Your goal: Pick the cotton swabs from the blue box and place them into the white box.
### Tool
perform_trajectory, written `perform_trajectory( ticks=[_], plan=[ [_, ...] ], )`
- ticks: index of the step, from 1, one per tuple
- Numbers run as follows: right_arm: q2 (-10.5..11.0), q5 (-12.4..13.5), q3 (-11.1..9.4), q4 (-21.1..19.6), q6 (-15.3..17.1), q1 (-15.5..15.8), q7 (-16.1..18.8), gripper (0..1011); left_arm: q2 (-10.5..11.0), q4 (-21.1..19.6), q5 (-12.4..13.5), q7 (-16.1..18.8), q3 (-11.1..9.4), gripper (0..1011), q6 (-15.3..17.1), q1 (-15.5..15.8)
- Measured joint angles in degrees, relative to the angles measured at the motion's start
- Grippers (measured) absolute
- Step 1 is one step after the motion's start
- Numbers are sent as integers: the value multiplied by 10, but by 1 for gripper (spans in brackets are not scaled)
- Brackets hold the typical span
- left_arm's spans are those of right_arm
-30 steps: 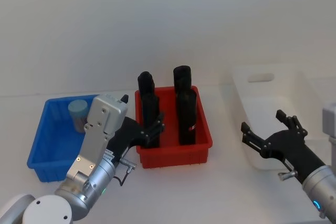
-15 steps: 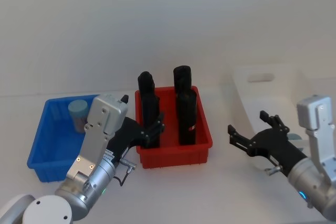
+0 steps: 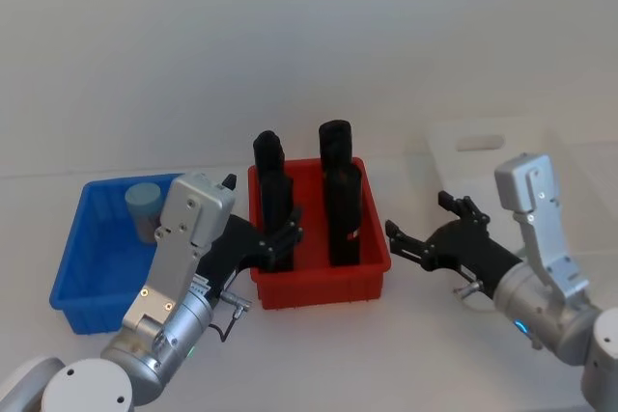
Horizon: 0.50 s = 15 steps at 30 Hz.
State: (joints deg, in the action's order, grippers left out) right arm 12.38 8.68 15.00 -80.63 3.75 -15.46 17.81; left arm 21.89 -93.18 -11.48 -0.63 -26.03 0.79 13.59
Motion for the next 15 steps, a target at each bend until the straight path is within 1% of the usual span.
perform_trajectory(
  ticks=[1,4,10,11,13,14,15],
  plan=[
    [-4,-3,1,13,-3,-10,7,1002,0,0,0,0,0,1004,0,0],
    [-9,-6,3,28,-6,-22,17,1002,0,0,0,0,0,1004,0,0],
    [-24,-15,8,82,-17,-58,47,1002,0,0,0,0,0,1004,0,0],
    [-24,-15,8,82,-17,-58,47,1002,0,0,0,0,0,1004,0,0],
    [-31,-17,10,106,-23,-74,59,1002,0,0,0,0,0,1004,0,0],
    [-31,-17,10,106,-23,-74,59,1002,0,0,0,0,0,1004,0,0],
    [-33,-18,10,117,-26,-81,66,1002,0,0,0,0,0,1004,0,0]
  ],
)
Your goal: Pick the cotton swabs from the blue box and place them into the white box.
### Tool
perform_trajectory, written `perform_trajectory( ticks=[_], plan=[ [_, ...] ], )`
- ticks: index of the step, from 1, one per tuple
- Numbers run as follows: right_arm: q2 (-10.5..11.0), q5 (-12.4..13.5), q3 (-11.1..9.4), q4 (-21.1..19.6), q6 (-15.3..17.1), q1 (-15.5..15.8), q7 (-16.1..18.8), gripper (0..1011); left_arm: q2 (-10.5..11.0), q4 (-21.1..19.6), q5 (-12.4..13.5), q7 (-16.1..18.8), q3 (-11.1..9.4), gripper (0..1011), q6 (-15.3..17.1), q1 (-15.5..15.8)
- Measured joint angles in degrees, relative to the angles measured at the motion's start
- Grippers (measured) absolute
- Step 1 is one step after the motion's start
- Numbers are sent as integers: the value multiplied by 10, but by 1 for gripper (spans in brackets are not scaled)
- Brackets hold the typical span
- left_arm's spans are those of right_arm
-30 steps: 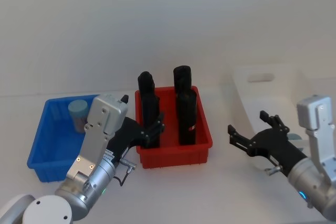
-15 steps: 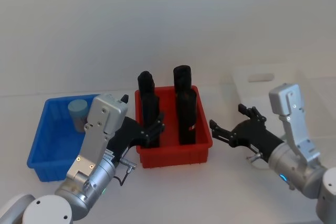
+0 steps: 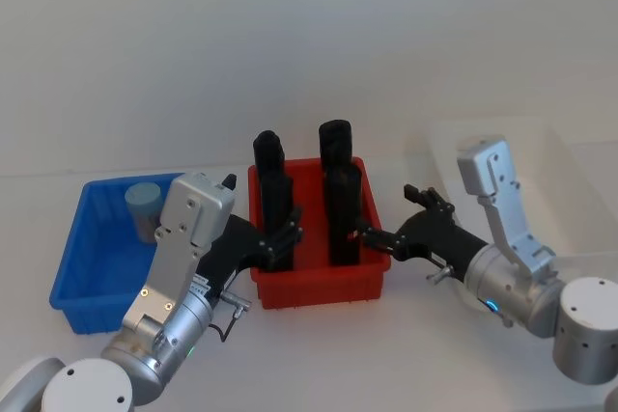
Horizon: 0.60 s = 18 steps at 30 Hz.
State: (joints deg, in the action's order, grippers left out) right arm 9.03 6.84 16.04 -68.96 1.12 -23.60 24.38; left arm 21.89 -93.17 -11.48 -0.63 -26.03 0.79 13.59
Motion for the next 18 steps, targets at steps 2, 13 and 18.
perform_trajectory(
  ticks=[2,13,18],
  plan=[
    [-3,-1,1,11,-3,-7,5,1001,0,0,0,0,0,1004,0,0],
    [-21,-17,7,87,-24,-56,32,1002,0,0,0,0,0,1004,0,0],
    [-28,-24,8,118,-34,-76,39,1002,0,0,0,0,0,1004,0,0]
  ],
)
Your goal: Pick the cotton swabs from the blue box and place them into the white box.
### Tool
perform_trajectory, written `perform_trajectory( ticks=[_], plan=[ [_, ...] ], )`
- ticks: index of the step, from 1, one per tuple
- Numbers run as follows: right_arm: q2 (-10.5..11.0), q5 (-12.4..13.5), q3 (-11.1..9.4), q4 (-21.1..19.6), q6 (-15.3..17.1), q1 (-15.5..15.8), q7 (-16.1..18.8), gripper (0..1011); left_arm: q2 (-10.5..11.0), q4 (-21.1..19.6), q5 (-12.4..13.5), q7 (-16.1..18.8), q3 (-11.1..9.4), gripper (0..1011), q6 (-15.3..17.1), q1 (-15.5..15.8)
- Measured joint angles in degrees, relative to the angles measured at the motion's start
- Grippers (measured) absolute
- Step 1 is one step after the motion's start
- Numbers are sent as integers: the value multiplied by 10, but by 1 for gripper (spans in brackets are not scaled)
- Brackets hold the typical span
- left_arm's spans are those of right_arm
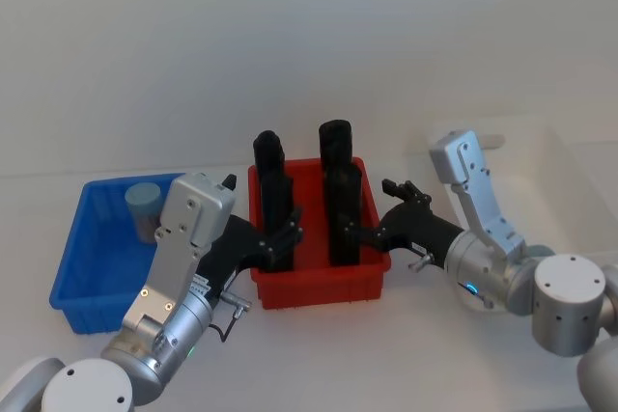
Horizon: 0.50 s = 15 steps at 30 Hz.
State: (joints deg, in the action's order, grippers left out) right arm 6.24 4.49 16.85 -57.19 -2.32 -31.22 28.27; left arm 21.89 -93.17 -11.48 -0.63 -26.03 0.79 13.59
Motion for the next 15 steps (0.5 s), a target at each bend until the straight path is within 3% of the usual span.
perform_trajectory(
  ticks=[15],
  plan=[
    [-15,-9,3,75,-32,-47,18,1002,0,0,0,0,0,1004,0,0]
  ],
)
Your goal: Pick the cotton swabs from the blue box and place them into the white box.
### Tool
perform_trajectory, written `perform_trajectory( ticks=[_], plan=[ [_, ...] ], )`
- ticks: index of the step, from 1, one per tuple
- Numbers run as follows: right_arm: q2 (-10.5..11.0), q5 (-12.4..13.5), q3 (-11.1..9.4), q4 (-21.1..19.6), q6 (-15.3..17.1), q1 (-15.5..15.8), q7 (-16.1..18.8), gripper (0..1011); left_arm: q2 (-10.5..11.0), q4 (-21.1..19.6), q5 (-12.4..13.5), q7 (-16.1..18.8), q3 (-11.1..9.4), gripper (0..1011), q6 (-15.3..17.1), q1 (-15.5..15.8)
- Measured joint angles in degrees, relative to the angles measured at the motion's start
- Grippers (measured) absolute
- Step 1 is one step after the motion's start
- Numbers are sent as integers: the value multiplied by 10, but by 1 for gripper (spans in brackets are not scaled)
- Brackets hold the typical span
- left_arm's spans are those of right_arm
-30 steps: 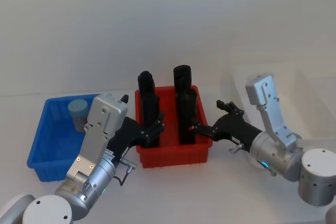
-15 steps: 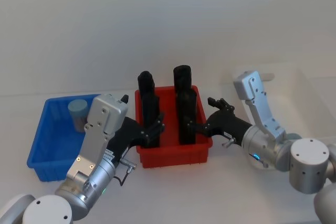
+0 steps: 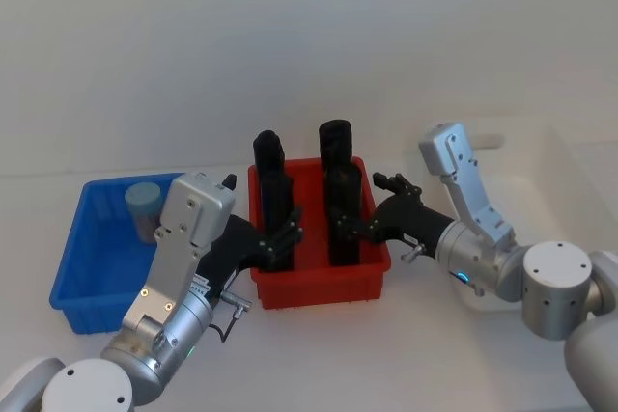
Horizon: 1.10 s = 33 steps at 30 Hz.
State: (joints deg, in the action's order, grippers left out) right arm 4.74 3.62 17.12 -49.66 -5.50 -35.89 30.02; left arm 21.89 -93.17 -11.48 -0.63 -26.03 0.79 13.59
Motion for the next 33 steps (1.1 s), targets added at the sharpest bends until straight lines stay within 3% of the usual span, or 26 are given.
perform_trajectory(
  ticks=[19,33],
  plan=[
    [-25,5,5,122,-52,-69,13,1001,0,0,0,0,0,1004,0,0],
    [-44,19,7,215,-95,-116,34,658,0,0,0,0,0,1004,0,0]
  ],
)
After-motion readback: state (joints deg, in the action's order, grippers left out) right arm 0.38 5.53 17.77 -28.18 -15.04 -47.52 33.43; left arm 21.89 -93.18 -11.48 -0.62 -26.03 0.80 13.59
